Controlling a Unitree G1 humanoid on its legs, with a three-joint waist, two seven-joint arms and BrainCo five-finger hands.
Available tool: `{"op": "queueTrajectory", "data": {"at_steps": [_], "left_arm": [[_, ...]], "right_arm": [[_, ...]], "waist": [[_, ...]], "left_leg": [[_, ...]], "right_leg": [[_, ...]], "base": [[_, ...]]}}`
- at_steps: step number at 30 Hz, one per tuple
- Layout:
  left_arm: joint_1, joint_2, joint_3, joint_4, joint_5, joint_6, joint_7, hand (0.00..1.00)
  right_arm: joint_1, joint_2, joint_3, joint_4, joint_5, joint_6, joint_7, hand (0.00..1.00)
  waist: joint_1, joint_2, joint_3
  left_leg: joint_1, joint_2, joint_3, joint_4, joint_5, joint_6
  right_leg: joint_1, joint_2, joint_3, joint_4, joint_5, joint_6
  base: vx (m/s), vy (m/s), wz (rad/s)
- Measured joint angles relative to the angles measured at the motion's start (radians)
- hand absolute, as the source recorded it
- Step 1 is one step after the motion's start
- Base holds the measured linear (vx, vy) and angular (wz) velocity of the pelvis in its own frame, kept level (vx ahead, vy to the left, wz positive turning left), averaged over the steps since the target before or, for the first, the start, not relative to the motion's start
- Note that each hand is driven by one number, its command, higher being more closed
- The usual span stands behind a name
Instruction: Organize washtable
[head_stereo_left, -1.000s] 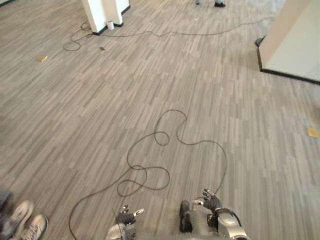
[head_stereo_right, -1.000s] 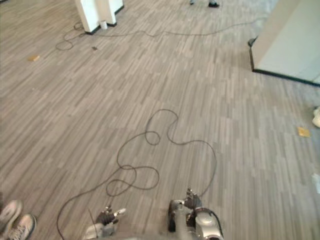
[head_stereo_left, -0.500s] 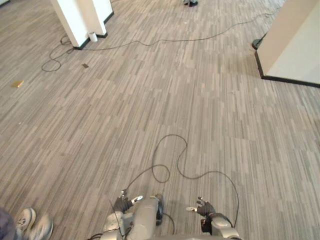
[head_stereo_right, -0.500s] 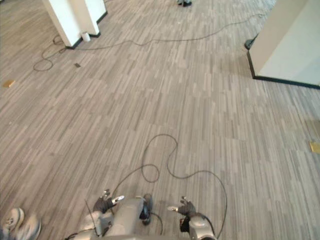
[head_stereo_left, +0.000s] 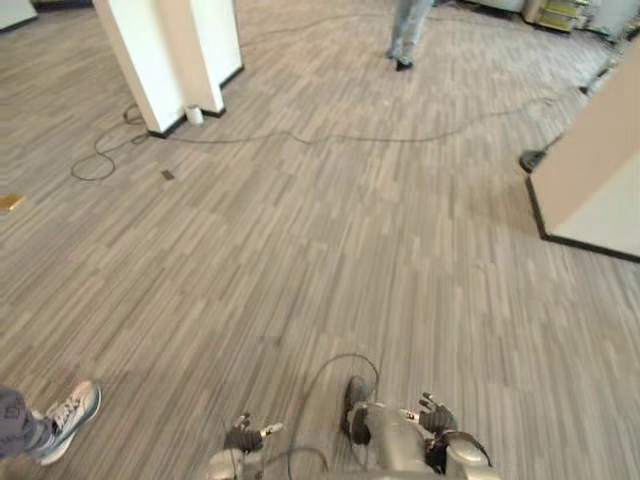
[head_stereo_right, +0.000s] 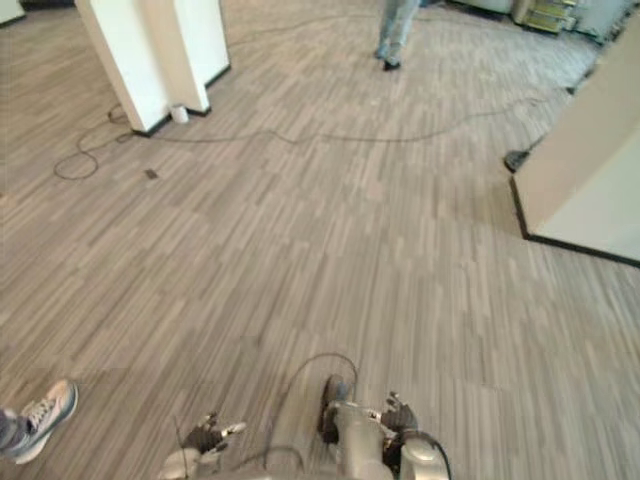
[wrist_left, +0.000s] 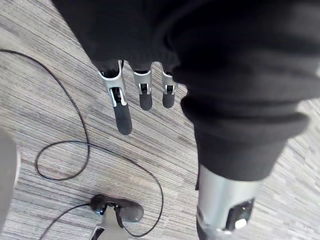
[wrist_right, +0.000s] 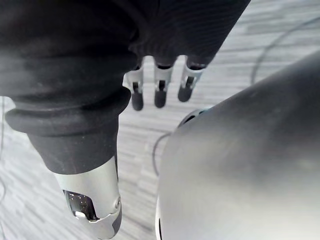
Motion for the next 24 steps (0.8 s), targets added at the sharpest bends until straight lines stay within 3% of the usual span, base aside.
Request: {"op": "queueTrajectory", "data": {"at_steps": [1, 2, 3, 4, 6, 8, 9, 10, 11, 12, 13, 14, 15, 17, 18, 19, 20, 22, 23, 24], "left_arm": [[0.001, -0.022, 0.038, -0.001, 0.004, 0.002, 0.000, 0.00], [0.002, -0.043, 0.088, -0.014, 0.003, 0.005, 0.000, 0.00], [0.002, -0.044, 0.091, -0.020, 0.004, 0.006, 0.000, 0.00], [-0.002, -0.032, 0.086, -0.048, 0.004, 0.006, 0.000, 0.00], [0.010, -0.014, 0.084, -0.091, 0.002, 0.005, 0.001, 0.00], [0.014, -0.011, 0.082, -0.137, -0.002, -0.015, 0.000, 0.00], [0.015, -0.013, 0.082, -0.154, -0.011, -0.024, 0.000, 0.00], [0.015, -0.017, 0.078, -0.157, -0.021, -0.032, 0.000, 0.00], [0.016, -0.024, 0.078, -0.157, -0.024, -0.033, 0.000, 0.00], [0.021, -0.032, 0.077, -0.156, -0.032, -0.035, 0.002, 0.00], [0.033, -0.035, 0.079, -0.156, -0.049, -0.039, 0.004, 0.00], [0.036, -0.021, 0.080, -0.156, -0.056, -0.040, 0.006, 0.00], [0.045, 0.010, 0.091, -0.155, -0.059, -0.042, 0.006, 0.00], [0.048, 0.019, 0.094, -0.154, -0.060, -0.042, 0.008, 0.00], [0.047, 0.030, 0.091, -0.151, -0.060, -0.041, 0.011, 0.00], [0.044, 0.039, 0.085, -0.143, -0.060, -0.039, 0.017, 0.00], [0.035, 0.039, 0.084, -0.133, -0.060, -0.036, 0.022, 0.00], [0.019, 0.029, 0.071, -0.107, -0.060, -0.023, 0.023, 0.00], [0.020, 0.015, 0.066, -0.108, -0.059, -0.023, 0.023, 0.00], [0.020, 0.006, 0.065, -0.108, -0.059, -0.022, 0.022, 0.00]], "right_arm": [[0.000, -0.009, 0.007, -0.021, 0.001, 0.002, -0.002, 0.00], [0.001, -0.019, 0.041, -0.049, 0.002, 0.004, -0.002, 0.00], [0.001, -0.020, 0.055, -0.058, 0.003, 0.007, -0.002, 0.00], [-0.001, 0.002, 0.076, -0.058, 0.009, 0.013, -0.003, 0.00], [-0.003, 0.039, 0.113, -0.046, 0.014, 0.020, -0.004, 0.00], [-0.014, 0.056, 0.141, -0.022, 0.020, 0.019, -0.002, 0.00], [-0.027, 0.059, 0.155, 0.000, 0.020, 0.020, -0.001, 0.00], [-0.046, 0.059, 0.159, 0.026, 0.021, 0.021, -0.002, 0.00], [-0.047, 0.057, 0.158, 0.029, 0.022, 0.021, -0.002, 0.00], [-0.045, 0.048, 0.158, 0.044, 0.022, 0.018, -0.002, 0.00], [-0.040, 0.041, 0.159, 0.074, 0.022, 0.021, -0.003, 0.00], [-0.043, 0.047, 0.159, 0.091, 0.022, 0.023, -0.003, 0.00], [-0.020, 0.062, 0.160, 0.084, 0.018, 0.022, -0.002, 0.00], [-0.008, 0.062, 0.158, 0.075, 0.014, 0.021, -0.002, 0.00], [-0.002, 0.063, 0.155, 0.064, 0.007, 0.021, -0.001, 0.00], [0.001, 0.065, 0.147, 0.054, 0.003, 0.019, 0.000, 0.00], [0.002, 0.064, 0.142, 0.044, 0.001, 0.015, 0.000, 0.00], [0.013, 0.054, 0.122, 0.000, 0.000, 0.004, 0.007, 0.00], [0.023, 0.052, 0.117, -0.031, 0.000, -0.004, 0.015, 0.00], [0.030, 0.053, 0.116, -0.041, 0.000, -0.006, 0.017, 0.00]], "waist": [[-0.001, 0.034, 0.002], [0.004, 0.052, 0.015], [0.015, 0.063, 0.021], [0.020, 0.050, 0.041], [0.037, 0.015, 0.045], [0.075, -0.009, 0.043], [0.082, -0.017, 0.046], [0.096, 0.000, 0.050], [0.099, 0.013, 0.051], [0.107, 0.041, 0.048], [0.129, 0.047, 0.044], [0.127, 0.040, 0.039], [0.124, -0.019, 0.013], [0.128, -0.044, -0.001], [0.125, -0.065, 0.001], [0.119, -0.073, 0.009], [0.119, -0.074, 0.016], [0.103, -0.050, 0.029], [0.094, -0.036, 0.034], [0.091, -0.037, 0.034]], "left_leg": [[-0.068, 0.029, 0.013, 0.159, 0.076, -0.050], [-0.168, 0.047, 0.050, 0.380, 0.321, -0.081], [-0.218, 0.070, 0.073, 0.494, 0.332, -0.091], [-0.333, 0.119, 0.141, 0.719, 0.253, -0.054], [-0.454, 0.124, 0.162, 0.776, 0.181, -0.028], [-0.588, 0.097, 0.157, 0.666, 0.128, -0.008], [-0.652, 0.073, 0.137, 0.550, 0.111, -0.011], [-0.701, 0.042, 0.090, 0.316, 0.116, -0.022], [-0.718, 0.035, 0.060, 0.192, 0.129, -0.039], [-0.726, 0.042, 0.014, -0.044, 0.172, -0.097], [-0.735, 0.059, 0.038, -0.064, 0.272, -0.124], [-0.738, 0.046, 0.053, -0.018, 0.292, -0.110], [-0.756, 0.022, 0.115, 0.075, 0.249, -0.040], [-0.747, 0.006, 0.154, 0.119, 0.200, 0.031], [-0.706, -0.019, 0.179, 0.148, 0.142, 0.061], [-0.647, -0.034, 0.201, 0.167, 0.082, 0.083], [-0.610, -0.045, 0.203, 0.174, 0.055, 0.089], [-0.453, -0.055, 0.205, 0.152, -0.020, 0.115], [-0.354, -0.061, 0.192, 0.098, -0.053, 0.135], [-0.309, -0.064, 0.183, 0.067, -0.060, 0.138]], "right_leg": [[0.032, 0.038, -0.008, 0.003, -0.040, -0.002], [0.097, 0.079, 0.026, -0.025, -0.084, -0.006], [0.141, 0.100, 0.046, -0.046, -0.098, -0.009], [0.266, 0.129, 0.105, -0.093, -0.127, -0.014], [0.417, 0.125, 0.187, -0.163, -0.136, -0.005], [0.522, 0.092, 0.270, -0.229, -0.167, 0.004], [0.557, 0.069, 0.301, -0.252, -0.194, 0.040], [0.591, 0.044, 0.339, -0.260, -0.230, 0.070], [0.606, 0.036, 0.359, -0.264, -0.250, 0.080], [0.643, 0.027, 0.402, -0.278, -0.295, 0.093], [0.688, 0.018, 0.450, -0.280, -0.352, 0.100], [0.704, -0.002, 0.471, -0.269, -0.366, 0.097], [0.676, -0.055, 0.499, -0.163, -0.382, 0.131], [0.630, -0.078, 0.504, -0.028, -0.377, 0.164], [0.560, -0.097, 0.509, 0.177, -0.338, 0.251], [0.472, -0.099, 0.516, 0.434, -0.242, 0.382], [0.428, -0.100, 0.500, 0.563, -0.228, 0.400], [0.305, -0.113, 0.380, 0.809, -0.267, 0.331], [0.236, -0.115, 0.300, 0.813, -0.299, 0.282], [0.201, -0.116, 0.262, 0.791, -0.313, 0.264]], "base": [[0.87, -0.088, -0.23], [0.86, -0.061, -0.49], [0.84, -0.046, -0.82], [0.66, -0.018, -0.68], [0.73, -0.012, -0.69], [0.81, 0.084, -0.99], [0.82, 0.178, -1.18], [0.52, 0.173, -0.93], [0.66, 0.293, -1.00], [0.83, 0.469, -1.12], [0.70, 0.410, -1.04], [1.02, 0.549, -0.88], [0.74, 0.349, -0.49], [0.74, 0.343, -0.41], [0.69, 0.330, -0.35], [0.66, 0.318, -0.32], [0.49, 0.242, -0.22], [0.61, 0.233, -0.01], [0.77, 0.225, 0.11], [0.63, 0.122, 0.36]]}}
